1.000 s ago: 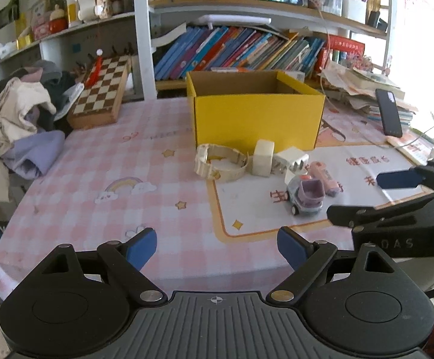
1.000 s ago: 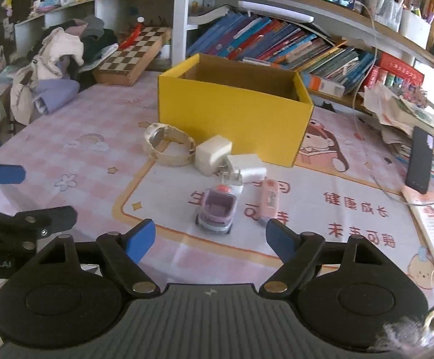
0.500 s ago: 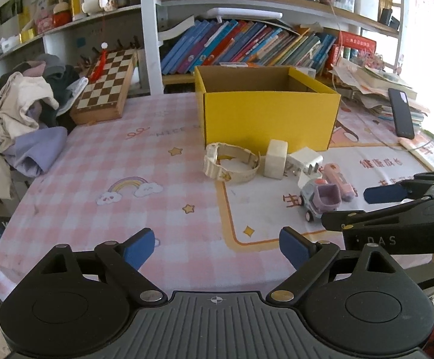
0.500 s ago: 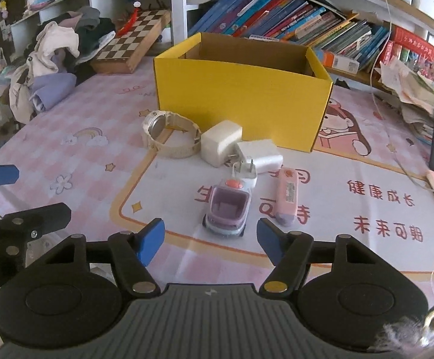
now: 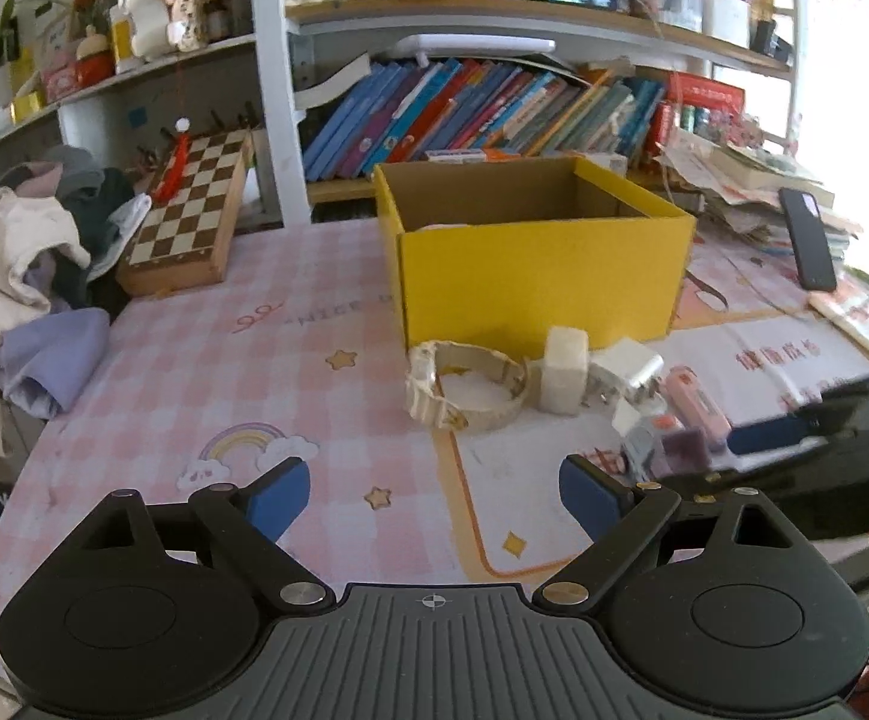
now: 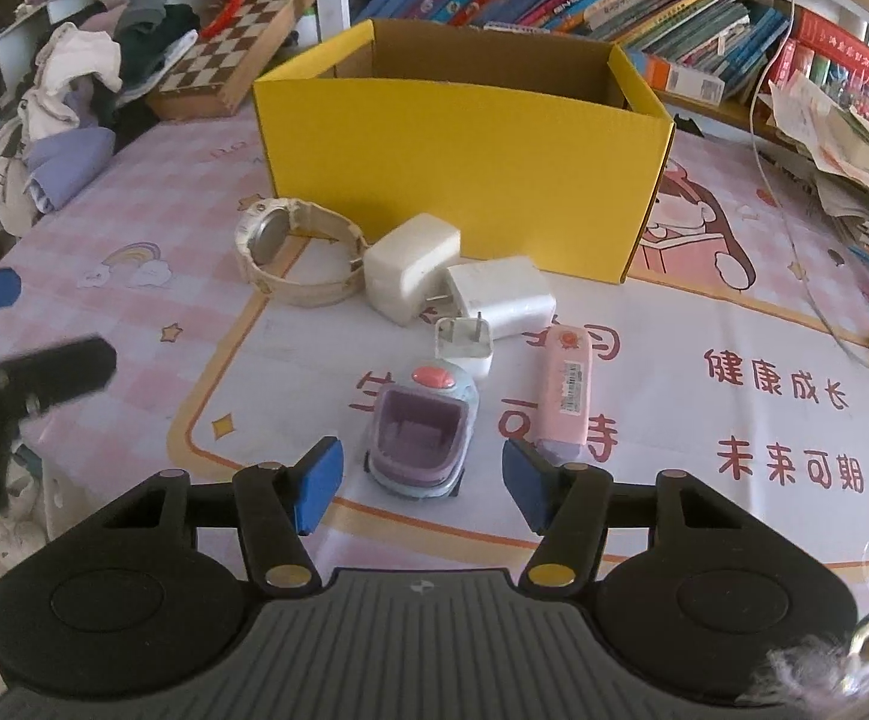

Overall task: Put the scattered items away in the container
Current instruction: 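Move the left tool to the beige watch while the right tool approaches the purple toy device, then close the left gripper on the watch band while the right gripper closes on the purple device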

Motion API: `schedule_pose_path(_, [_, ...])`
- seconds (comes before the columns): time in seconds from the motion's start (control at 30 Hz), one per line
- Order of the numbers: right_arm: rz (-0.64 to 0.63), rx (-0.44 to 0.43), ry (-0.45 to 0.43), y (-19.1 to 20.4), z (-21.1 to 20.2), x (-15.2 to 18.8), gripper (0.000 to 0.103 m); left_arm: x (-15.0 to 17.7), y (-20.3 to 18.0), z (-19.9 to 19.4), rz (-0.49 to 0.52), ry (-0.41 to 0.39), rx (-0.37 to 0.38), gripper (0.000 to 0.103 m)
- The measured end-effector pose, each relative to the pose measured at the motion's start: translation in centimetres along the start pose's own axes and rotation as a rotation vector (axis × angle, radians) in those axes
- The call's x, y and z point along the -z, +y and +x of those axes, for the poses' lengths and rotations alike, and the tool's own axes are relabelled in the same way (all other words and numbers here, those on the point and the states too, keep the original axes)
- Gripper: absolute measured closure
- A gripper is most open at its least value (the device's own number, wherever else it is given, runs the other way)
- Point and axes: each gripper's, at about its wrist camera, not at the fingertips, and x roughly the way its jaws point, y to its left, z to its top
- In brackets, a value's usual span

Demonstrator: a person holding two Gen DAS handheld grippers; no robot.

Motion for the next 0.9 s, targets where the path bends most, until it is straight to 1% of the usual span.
schedule_pose_path(0.1, [0.008,-0.011,0.016,-0.3,1.0,-0.6,0.048,-0.8,0.6,0.8,-0.02,0.003,-0.016,0.011])
schedule_pose_path(0.17, [-0.003,-0.022,0.023,-0.3,1.6,-1.0,0.049,-1.2,0.9,1.4,-0.016,0.006,-0.025,0.011])
schedule_pose_path(0.27, [-0.01,-0.037,0.037,-0.4,2.3,-1.6,0.05,-2.1,1.0,2.5,0.029,0.016,-0.028,0.012])
schedule_pose_path(0.37, [-0.003,-0.049,0.056,-0.8,3.1,-2.0,0.05,-3.0,1.2,3.6,0.067,0.026,-0.019,0.017])
schedule_pose_path(0.43, [0.006,-0.059,0.066,-1.2,3.5,-2.1,0.052,-3.5,1.2,4.5,0.082,0.033,-0.013,0.02])
schedule_pose_path(0.5, [0.014,-0.07,0.075,-1.5,3.9,-2.2,0.054,-4.0,1.1,5.5,0.088,0.041,-0.007,0.025])
schedule_pose_path(0.57, [0.017,-0.079,0.081,-1.6,4.1,-2.2,0.054,-4.4,1.1,6.7,0.082,0.05,0.002,0.028])
schedule_pose_path(0.63, [0.006,-0.086,0.085,-1.6,4.2,-2.2,0.054,-4.7,1.1,8.2,0.071,0.063,0.01,0.04])
schedule_pose_path(0.67, [0.001,-0.089,0.087,-1.6,4.3,-2.3,0.054,-4.8,1.2,8.9,0.068,0.075,0.015,0.043])
schedule_pose_path(0.7, [-0.002,-0.092,0.091,-1.6,4.4,-2.3,0.054,-4.9,1.2,9.6,0.065,0.087,0.016,0.05])
schedule_pose_path(0.73, [-0.004,-0.095,0.095,-1.7,4.4,-2.3,0.054,-5.0,1.2,10.3,0.063,0.099,0.016,0.052])
schedule_pose_path(0.8, [-0.012,-0.098,0.101,-1.7,4.6,-2.3,0.054,-5.2,1.1,11.7,0.063,0.12,0.014,0.054])
schedule_pose_path(0.9, [-0.031,-0.099,0.104,-1.6,4.7,-2.3,0.054,-5.1,0.9,13.2,0.076,0.151,0.004,0.061])
